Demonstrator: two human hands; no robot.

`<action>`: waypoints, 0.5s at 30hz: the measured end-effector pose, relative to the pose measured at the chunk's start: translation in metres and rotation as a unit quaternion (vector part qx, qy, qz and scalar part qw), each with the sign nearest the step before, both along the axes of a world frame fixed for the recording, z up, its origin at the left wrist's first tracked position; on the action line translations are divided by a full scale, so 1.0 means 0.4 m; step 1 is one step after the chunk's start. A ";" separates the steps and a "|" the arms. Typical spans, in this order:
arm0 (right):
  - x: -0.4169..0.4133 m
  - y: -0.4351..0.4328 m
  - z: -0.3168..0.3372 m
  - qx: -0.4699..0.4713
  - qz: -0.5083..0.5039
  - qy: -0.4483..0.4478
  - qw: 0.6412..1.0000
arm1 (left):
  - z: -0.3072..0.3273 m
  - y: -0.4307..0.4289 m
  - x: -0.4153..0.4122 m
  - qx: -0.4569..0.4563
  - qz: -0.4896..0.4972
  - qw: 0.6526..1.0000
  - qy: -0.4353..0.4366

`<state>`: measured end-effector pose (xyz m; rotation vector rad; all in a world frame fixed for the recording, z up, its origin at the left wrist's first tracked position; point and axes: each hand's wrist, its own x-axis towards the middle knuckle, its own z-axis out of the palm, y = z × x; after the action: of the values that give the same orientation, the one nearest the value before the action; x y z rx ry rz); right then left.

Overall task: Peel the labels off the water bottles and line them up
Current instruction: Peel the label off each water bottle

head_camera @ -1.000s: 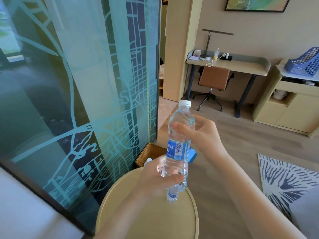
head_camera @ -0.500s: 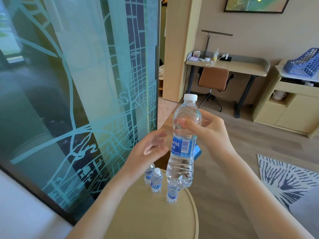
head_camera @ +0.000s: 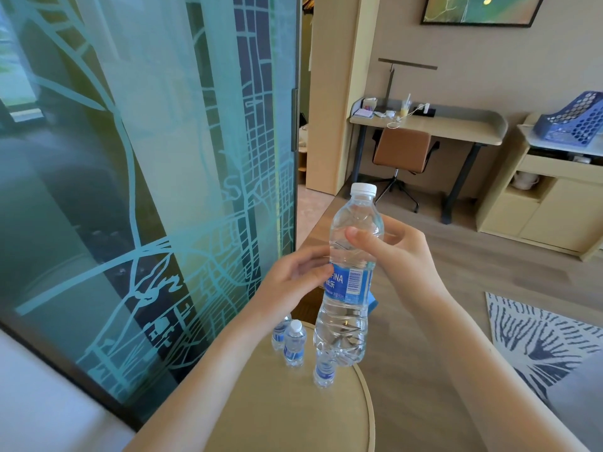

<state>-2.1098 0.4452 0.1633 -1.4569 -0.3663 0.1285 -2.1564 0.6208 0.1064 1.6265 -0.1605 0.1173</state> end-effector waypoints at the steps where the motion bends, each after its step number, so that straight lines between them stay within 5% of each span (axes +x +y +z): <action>1: 0.002 0.000 -0.002 0.001 0.000 0.003 1.000 | -0.002 0.002 0.001 0.010 0.005 1.000 -0.004; 15: 0.019 0.000 -0.018 -0.020 -0.001 -0.019 1.000 | -0.013 0.024 0.022 0.115 0.065 0.990 -0.043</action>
<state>-2.1023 0.4454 0.1563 -1.5017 -0.3940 0.1070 -2.1475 0.6302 0.1011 1.8624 -0.1371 0.2772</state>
